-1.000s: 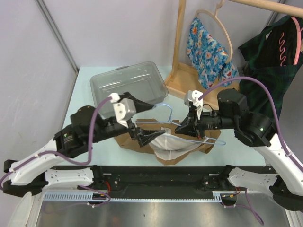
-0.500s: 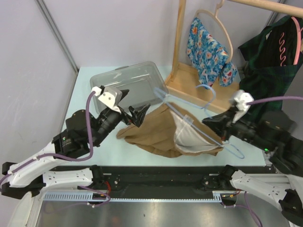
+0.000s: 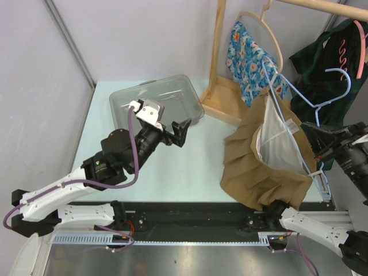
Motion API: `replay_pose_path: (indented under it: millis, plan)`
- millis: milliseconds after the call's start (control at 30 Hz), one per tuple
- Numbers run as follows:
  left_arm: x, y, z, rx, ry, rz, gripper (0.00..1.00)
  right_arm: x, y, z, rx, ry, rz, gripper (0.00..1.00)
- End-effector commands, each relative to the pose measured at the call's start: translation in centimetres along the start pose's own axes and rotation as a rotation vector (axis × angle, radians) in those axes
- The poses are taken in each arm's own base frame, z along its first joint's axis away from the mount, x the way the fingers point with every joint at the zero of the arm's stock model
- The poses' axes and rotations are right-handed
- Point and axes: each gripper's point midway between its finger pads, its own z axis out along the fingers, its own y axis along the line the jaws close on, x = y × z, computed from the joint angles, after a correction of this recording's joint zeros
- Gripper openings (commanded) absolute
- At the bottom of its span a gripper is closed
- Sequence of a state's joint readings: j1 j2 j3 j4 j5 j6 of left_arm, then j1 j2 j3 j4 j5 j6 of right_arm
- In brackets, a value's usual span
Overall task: Place the skirt on the hanger
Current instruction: Hang the hanger with skirt onto the clothesline
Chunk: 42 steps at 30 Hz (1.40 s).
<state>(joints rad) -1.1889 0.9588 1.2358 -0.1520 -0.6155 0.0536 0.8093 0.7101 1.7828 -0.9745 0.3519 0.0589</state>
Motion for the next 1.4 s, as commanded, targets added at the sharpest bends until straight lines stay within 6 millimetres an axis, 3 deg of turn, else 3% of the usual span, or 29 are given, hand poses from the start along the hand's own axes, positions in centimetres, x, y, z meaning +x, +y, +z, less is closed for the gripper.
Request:
replay_pose_path:
  millis: [0, 33, 100, 133, 200, 367, 500, 667, 933, 1000, 1067, 1100, 1133, 1167, 1367]
  plan:
    - [-2.3, -0.5, 1.4, -0.013, -0.063, -0.022, 1.0, -4.3, -1.5, -1.9, 0.055, -0.156, 0.054, 0.0]
    - [-3.4, -0.6, 1.8, -0.015, -0.074, -0.035, 0.99, -4.3, -1.6, -2.2, 0.054, -0.159, 0.058, 0.0]
    - [-2.2, -1.8, 3.5, -0.002, -0.028, -0.017, 1.0, -4.2, -2.0, -2.9, 0.062, -0.165, 0.071, 0.0]
    - [-3.0, -2.0, 3.7, 0.002, -0.037, -0.029, 1.0, -4.3, -2.1, -3.3, 0.063, -0.171, 0.078, 0.0]
    - [-2.2, -3.1, 4.7, 0.031, -0.013, -0.029, 1.0, -4.6, -2.8, -4.1, 0.083, -0.196, 0.1, 0.0]
    - [-1.6, -4.0, 5.9, 0.061, 0.007, -0.038, 1.0, -5.2, -4.9, -5.3, 0.187, -0.224, 0.145, 0.0]
    - [-1.7, -4.4, 6.3, 0.073, 0.01, -0.059, 1.0, -3.8, -5.7, -2.2, 0.321, -0.107, 0.096, 0.0]
    - [-2.0, -4.0, 5.9, 0.067, 0.005, -0.071, 1.0, -3.3, -4.8, 3.2, 0.402, -0.019, 0.026, 0.0]
    - [-1.4, -3.0, 3.9, 0.068, 0.022, -0.091, 1.0, -4.8, -4.1, 7.6, 0.528, 0.004, -0.059, 0.0]
    - [-1.6, -2.7, 3.4, 0.07, 0.021, -0.098, 1.0, -4.5, -3.8, 8.6, 0.52, 0.018, -0.073, 0.0]
    - [-1.3, -2.6, 3.1, 0.071, 0.024, -0.096, 1.0, -3.6, -5.1, 9.7, 0.573, 0.042, -0.083, 0.0]
    - [-1.5, -2.4, 2.9, 0.068, 0.018, -0.098, 1.0, -3.0, -4.6, 10.5, 0.509, 0.055, -0.056, 0.0]
    - [-1.3, -2.3, 2.9, 0.065, 0.022, -0.094, 1.0, -3.1, -6.7, 9.8, 0.575, 0.045, -0.044, 0.0]
    - [-1.3, -2.2, 2.8, 0.064, 0.021, -0.09, 1.0, -2.8, -7.0, 9.9, 0.564, 0.044, -0.035, 0.0]
    - [-1.1, -1.9, 2.6, 0.058, 0.022, -0.075, 1.0, -2.7, -4.3, 9.0, 0.322, 0.022, -0.08, 0.0]
